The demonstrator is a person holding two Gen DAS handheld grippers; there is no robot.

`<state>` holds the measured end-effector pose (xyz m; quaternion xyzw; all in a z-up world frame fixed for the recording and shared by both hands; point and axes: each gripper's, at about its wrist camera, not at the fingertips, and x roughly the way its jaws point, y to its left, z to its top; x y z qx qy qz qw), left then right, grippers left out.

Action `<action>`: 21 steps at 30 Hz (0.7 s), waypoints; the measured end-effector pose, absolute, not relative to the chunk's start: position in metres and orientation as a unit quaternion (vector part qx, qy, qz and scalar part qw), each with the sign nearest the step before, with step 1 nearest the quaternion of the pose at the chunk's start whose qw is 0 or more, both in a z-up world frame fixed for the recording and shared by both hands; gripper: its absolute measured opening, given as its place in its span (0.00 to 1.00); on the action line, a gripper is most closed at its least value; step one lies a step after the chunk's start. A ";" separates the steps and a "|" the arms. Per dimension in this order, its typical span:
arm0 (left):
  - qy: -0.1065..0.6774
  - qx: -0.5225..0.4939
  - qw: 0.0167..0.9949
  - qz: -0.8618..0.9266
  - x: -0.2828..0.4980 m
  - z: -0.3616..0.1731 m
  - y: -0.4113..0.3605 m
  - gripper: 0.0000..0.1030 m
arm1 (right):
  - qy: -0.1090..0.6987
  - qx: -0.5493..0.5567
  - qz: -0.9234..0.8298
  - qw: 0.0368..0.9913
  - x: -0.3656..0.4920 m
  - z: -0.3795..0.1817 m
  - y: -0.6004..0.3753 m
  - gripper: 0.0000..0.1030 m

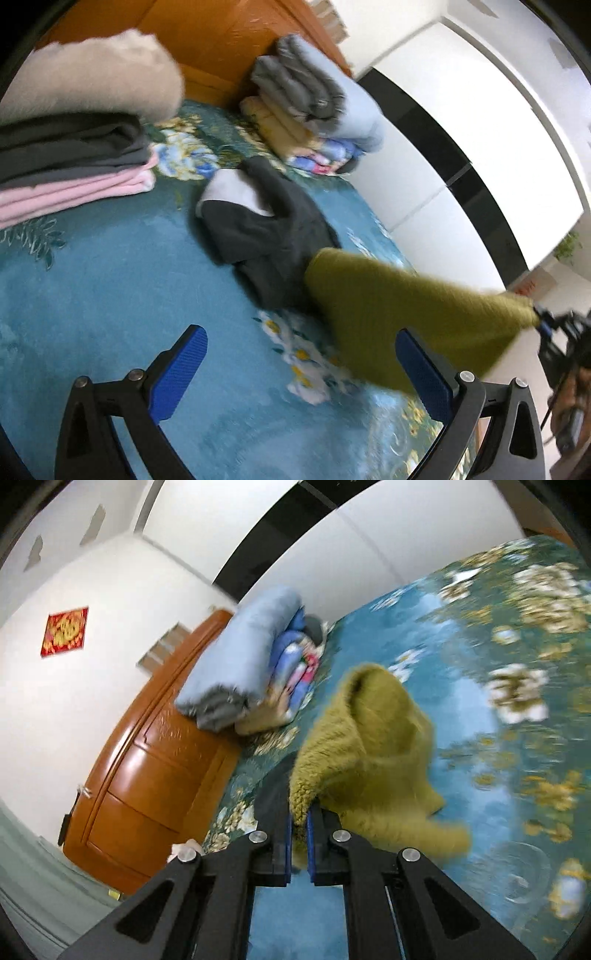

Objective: Fold clothes
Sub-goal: 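Lift the olive sweater with the right gripper and pull it off the fleece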

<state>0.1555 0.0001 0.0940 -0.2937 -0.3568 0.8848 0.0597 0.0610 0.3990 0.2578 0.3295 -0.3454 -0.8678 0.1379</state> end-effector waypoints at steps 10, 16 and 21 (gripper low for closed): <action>-0.336 -0.305 0.137 0.881 0.180 0.163 0.051 1.00 | -0.325 0.261 -0.909 0.032 0.250 0.316 0.504 0.06; -0.383 -0.294 0.151 0.863 0.201 0.169 0.061 1.00 | -0.325 0.276 -0.902 0.075 0.245 0.300 0.479 0.06; -0.361 -0.320 0.111 0.869 0.195 0.143 0.065 1.00 | -0.334 0.330 -0.875 0.118 0.213 0.251 0.456 0.06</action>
